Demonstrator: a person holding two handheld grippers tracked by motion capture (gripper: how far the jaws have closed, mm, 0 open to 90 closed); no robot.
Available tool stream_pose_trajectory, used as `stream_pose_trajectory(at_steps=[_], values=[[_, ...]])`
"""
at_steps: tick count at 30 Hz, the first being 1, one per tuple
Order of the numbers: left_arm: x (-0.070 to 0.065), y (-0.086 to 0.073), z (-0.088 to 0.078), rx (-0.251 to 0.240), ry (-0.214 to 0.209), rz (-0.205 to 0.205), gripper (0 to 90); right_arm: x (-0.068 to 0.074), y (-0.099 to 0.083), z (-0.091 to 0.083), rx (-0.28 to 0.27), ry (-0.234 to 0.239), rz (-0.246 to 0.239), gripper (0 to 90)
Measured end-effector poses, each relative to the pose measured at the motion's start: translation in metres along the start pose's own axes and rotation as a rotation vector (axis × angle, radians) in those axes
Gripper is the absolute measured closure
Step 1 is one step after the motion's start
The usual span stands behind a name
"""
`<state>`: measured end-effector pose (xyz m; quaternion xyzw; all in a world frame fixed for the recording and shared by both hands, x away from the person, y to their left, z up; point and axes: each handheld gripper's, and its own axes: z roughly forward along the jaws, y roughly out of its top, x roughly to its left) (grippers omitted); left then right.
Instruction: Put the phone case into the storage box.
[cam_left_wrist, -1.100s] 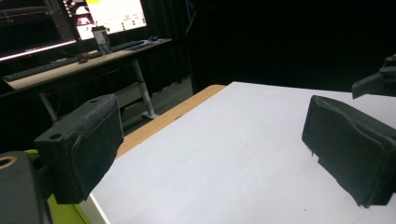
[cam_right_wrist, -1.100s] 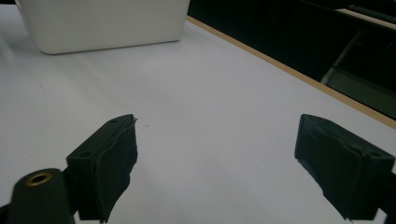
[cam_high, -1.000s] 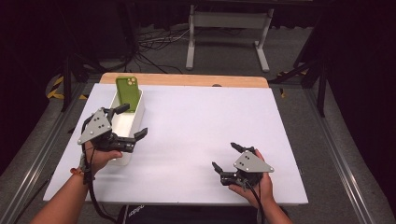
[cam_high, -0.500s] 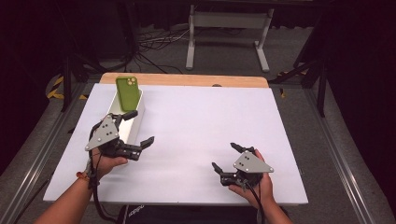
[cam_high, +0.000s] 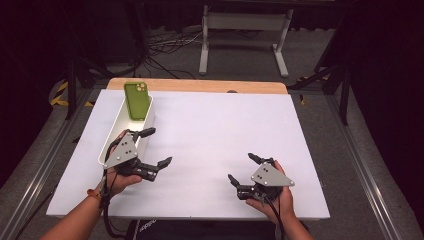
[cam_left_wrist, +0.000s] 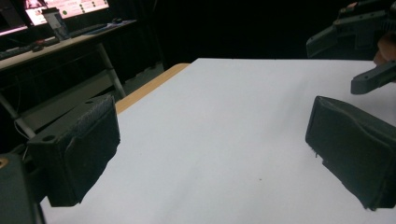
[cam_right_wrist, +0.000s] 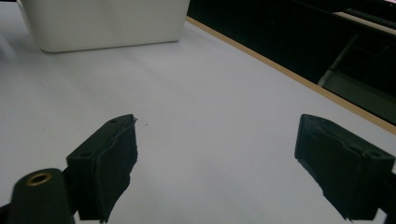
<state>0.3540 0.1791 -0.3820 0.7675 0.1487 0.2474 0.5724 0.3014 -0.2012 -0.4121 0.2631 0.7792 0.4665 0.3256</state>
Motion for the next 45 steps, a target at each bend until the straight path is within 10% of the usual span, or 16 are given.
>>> stream_pose_trajectory(at_steps=[19, 45], values=[[-0.022, -0.017, 0.001, 0.071, -0.031, 0.014, 3.0, 0.002, 0.001, -0.001, -0.012, 0.015, -0.004, 12.1], [-0.031, -0.053, -0.005, 0.137, -0.069, -0.064, 2.3, 0.005, -0.004, 0.001, -0.014, 0.046, -0.039, 10.0]])
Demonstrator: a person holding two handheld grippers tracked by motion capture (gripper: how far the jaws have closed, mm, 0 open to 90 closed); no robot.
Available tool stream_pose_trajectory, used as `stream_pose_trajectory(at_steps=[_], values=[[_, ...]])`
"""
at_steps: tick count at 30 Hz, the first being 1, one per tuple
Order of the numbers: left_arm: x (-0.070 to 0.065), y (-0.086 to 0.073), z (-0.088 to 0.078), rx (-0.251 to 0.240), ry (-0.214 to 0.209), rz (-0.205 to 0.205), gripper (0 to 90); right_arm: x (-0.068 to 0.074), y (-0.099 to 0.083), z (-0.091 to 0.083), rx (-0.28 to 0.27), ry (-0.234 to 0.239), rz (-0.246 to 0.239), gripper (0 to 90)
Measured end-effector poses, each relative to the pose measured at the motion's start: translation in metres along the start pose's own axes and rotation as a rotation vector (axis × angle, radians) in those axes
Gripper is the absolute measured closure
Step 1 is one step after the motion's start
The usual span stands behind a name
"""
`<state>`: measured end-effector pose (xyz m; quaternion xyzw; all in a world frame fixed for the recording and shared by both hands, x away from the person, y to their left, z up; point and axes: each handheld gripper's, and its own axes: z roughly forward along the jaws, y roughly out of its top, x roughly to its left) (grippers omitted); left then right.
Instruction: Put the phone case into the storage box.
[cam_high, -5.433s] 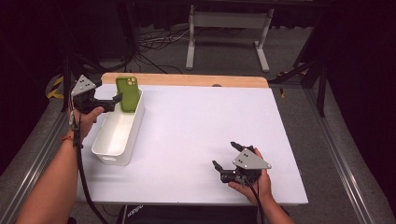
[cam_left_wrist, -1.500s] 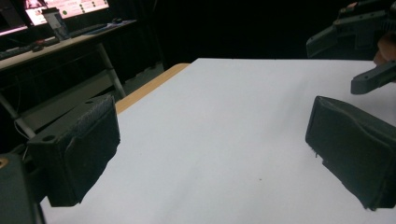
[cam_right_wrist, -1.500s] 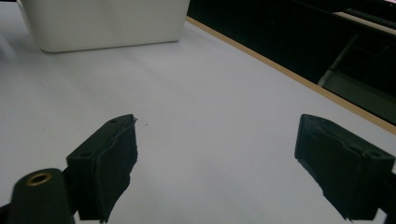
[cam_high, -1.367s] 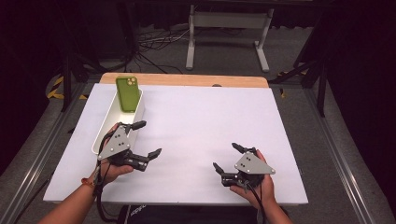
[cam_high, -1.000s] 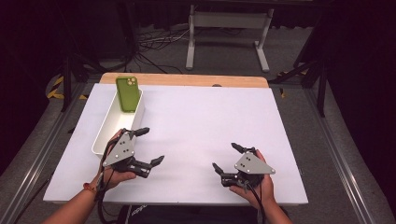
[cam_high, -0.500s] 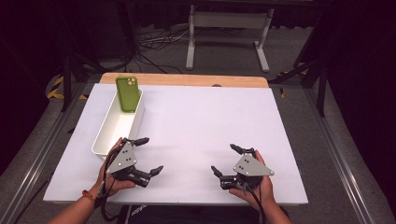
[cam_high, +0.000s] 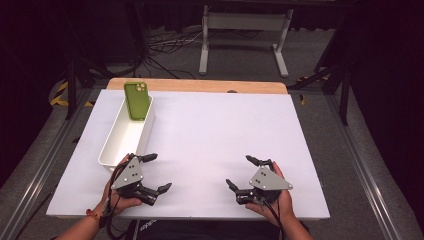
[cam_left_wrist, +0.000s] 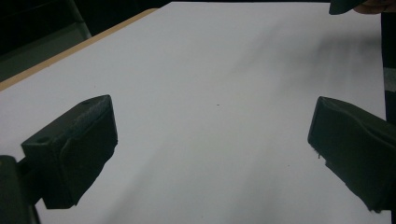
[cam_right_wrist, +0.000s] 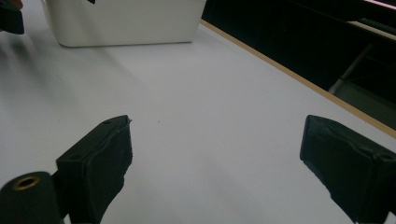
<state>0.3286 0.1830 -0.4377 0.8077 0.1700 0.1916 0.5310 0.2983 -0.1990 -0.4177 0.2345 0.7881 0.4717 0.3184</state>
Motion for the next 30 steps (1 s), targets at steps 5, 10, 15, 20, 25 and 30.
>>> stream_pose_trajectory(at_steps=[5, 10, 15, 20, 25, 30], values=[[-0.0017, -0.0002, 0.0004, -0.008, -0.003, 0.010, 2.3, 0.0005, -0.0005, 0.0005, 0.003, -0.003, -0.010, 10.0], [-0.0032, 0.0006, -0.0027, -0.032, -0.004, 0.009, 2.3, 0.0009, -0.0003, 0.0003, 0.005, -0.010, -0.006, 10.1], [-0.0039, 0.0010, -0.0048, -0.039, -0.005, 0.013, 2.3, 0.0011, -0.0002, 0.0008, 0.012, -0.016, 0.005, 10.1], [-0.0037, 0.0018, -0.0048, -0.053, -0.002, 0.010, 2.6, 0.0022, -0.0007, 0.0030, 0.021, -0.014, 0.003, 10.1], [-0.0035, 0.0037, -0.0063, -0.052, -0.005, 0.012, 2.7, 0.0007, -0.0024, 0.0022, 0.024, -0.020, 0.009, 10.1], [-0.0025, 0.0047, -0.0079, -0.058, -0.003, 0.004, 2.7, 0.0004, -0.0032, 0.0022, 0.029, -0.018, 0.011, 10.1]])
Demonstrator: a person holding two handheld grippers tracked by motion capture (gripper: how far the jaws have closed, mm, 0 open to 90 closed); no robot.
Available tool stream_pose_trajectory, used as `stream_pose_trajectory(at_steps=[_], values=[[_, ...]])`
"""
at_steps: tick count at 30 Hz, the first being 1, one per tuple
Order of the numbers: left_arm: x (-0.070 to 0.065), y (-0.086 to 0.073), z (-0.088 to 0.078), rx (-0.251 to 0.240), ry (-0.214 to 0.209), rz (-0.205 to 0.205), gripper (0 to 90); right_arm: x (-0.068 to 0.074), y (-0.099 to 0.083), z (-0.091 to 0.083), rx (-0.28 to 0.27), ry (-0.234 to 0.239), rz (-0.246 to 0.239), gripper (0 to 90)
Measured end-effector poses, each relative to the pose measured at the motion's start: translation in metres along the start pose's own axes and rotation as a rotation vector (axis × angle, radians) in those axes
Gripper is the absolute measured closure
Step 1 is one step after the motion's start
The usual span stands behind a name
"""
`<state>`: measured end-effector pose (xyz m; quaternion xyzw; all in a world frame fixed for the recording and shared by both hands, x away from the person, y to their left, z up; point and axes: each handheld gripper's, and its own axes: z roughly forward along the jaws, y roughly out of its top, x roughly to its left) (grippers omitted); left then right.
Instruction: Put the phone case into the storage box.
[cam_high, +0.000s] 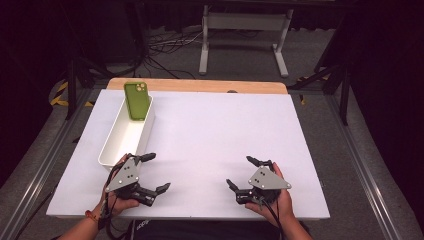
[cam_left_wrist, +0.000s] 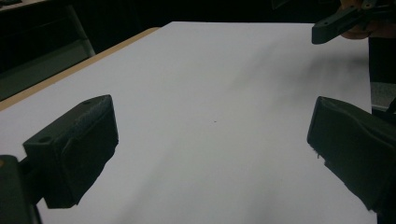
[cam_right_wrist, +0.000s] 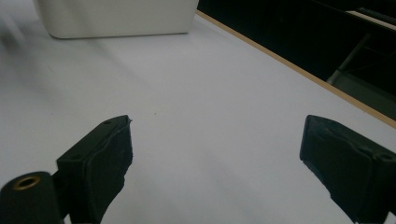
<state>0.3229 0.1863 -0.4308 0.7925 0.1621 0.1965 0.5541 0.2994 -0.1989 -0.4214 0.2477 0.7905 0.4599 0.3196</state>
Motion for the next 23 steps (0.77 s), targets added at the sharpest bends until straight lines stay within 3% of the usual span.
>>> stream_pose_trajectory(at_steps=[23], values=[[0.0034, 0.0021, 0.0032, -0.003, 0.004, 0.008, 3.1, -0.0011, -0.0003, 0.0019, 0.006, 0.004, 0.002, 10.1]])
